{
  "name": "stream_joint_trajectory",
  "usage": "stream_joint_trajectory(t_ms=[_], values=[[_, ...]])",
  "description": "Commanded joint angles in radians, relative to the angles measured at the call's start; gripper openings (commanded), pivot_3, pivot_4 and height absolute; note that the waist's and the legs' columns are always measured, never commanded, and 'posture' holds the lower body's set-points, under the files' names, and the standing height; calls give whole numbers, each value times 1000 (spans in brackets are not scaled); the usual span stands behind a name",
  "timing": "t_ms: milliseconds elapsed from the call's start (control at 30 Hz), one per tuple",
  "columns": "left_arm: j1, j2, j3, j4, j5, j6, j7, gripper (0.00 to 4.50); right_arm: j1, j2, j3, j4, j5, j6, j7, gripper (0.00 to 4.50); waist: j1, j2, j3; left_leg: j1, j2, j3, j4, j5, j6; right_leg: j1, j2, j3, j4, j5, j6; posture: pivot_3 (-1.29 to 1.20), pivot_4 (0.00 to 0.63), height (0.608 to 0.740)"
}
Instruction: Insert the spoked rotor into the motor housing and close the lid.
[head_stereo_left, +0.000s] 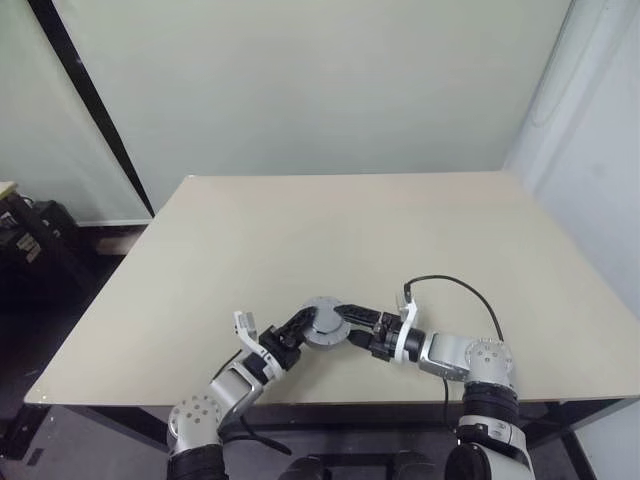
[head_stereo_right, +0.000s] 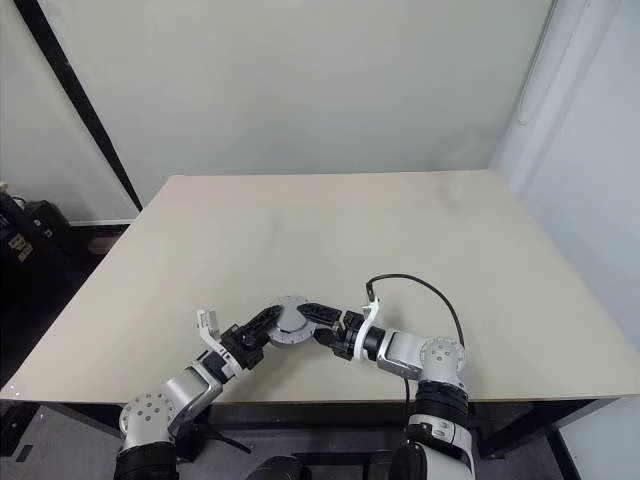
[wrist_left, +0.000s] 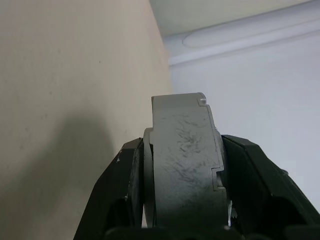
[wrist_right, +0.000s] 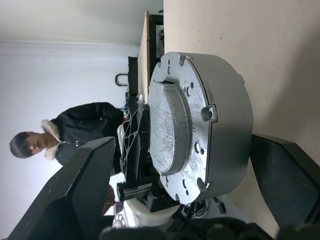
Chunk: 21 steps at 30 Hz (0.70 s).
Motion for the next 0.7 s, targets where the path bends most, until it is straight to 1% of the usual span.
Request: stream_joint_trajectory(t_ms=[33,133,233,333,500,567,700], values=[[-35,21,22,-27,8,-63,-4,1992,40,48,87,-73,-6,-115,45,4500,0,0,0,0,0,0,0,0,0,0,0,0,0,0,0,0,0,740],[-61,36,41,-43,32,-135,9,1991,78,21,184,-112,-89,-303,85,4500,0,0,0,0,0,0,0,0,0,0,0,0,0,0,0,0,0,740],[-90,70,47,-51,108,-236,24,1991,117,-18,301,-145,-197,-529,156,4500,0,0,0,0,0,0,0,0,0,0,1,0,0,0,1,0,0,740],[-114,112,40,-48,204,-335,36,1991,150,-61,395,-182,-270,-670,215,4500,0,-1,0,0,0,0,1,0,-1,0,1,0,0,1,1,0,0,740],[-134,201,-10,-20,413,-504,21,1990,197,-193,597,-238,-456,-912,327,4500,0,-1,0,0,0,0,1,0,-1,0,1,0,0,1,1,0,0,740],[-149,223,-13,14,474,-573,18,1982,206,-229,645,-245,-503,-987,348,4500,2,-1,0,0,-1,0,1,0,-1,0,1,0,0,1,1,0,0,740],[-190,241,-3,109,545,-666,23,1982,206,-274,707,-230,-577,-1094,372,4500,1,-3,0,0,-1,-1,2,0,-1,1,1,0,0,1,1,0,0,740]])
